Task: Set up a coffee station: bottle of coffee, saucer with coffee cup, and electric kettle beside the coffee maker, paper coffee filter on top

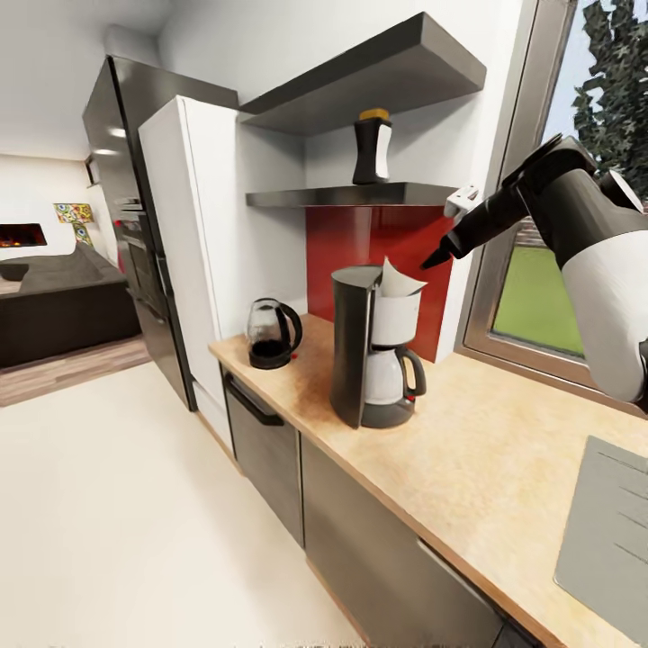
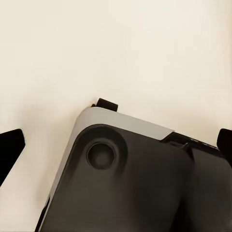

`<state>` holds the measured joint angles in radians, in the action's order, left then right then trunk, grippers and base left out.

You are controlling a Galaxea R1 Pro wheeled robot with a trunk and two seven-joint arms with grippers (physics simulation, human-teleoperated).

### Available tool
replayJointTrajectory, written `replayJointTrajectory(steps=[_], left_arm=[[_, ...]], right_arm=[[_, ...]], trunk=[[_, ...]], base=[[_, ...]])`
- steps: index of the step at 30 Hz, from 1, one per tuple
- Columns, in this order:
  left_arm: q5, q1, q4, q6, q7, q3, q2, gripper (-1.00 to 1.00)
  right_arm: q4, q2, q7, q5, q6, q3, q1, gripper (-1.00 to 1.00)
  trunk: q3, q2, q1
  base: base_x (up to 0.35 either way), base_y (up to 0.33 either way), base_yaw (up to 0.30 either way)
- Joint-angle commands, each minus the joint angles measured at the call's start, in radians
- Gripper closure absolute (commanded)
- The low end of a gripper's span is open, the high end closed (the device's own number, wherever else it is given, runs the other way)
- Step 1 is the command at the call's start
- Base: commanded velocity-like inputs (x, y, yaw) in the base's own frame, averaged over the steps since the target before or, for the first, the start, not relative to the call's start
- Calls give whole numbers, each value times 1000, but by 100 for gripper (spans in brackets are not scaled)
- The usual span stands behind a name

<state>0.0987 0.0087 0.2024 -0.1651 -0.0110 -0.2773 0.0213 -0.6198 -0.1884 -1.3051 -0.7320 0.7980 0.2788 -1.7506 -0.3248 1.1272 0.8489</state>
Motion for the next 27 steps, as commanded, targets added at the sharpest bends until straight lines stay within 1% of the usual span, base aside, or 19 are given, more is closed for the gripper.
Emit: replayJointTrajectory(steps=[1,5,10,27], left_arm=[[10,0,2,-1,-1,3,0,-100],[10,0,2,-1,-1,3,-1,-100],[10,0,2,-1,-1,3,-1,-100],[10,0,2,-1,-1,3,-1,-100]], right_arm=[[-1,0,-6,-4,7,4,-1,-100],[-1,0,-6,-4,7,5,-1,-100],[-1,0,-6,-4,7,6,0,-100],[-1,1,-6,-4,7,8,0,-100]], trunk=[[-1,1,0],[-1,1,0],[-1,1,0],[-1,1,0]], base=[[-199,186,0],[-165,166,7],[-57,59,155],[-5,13,262]])
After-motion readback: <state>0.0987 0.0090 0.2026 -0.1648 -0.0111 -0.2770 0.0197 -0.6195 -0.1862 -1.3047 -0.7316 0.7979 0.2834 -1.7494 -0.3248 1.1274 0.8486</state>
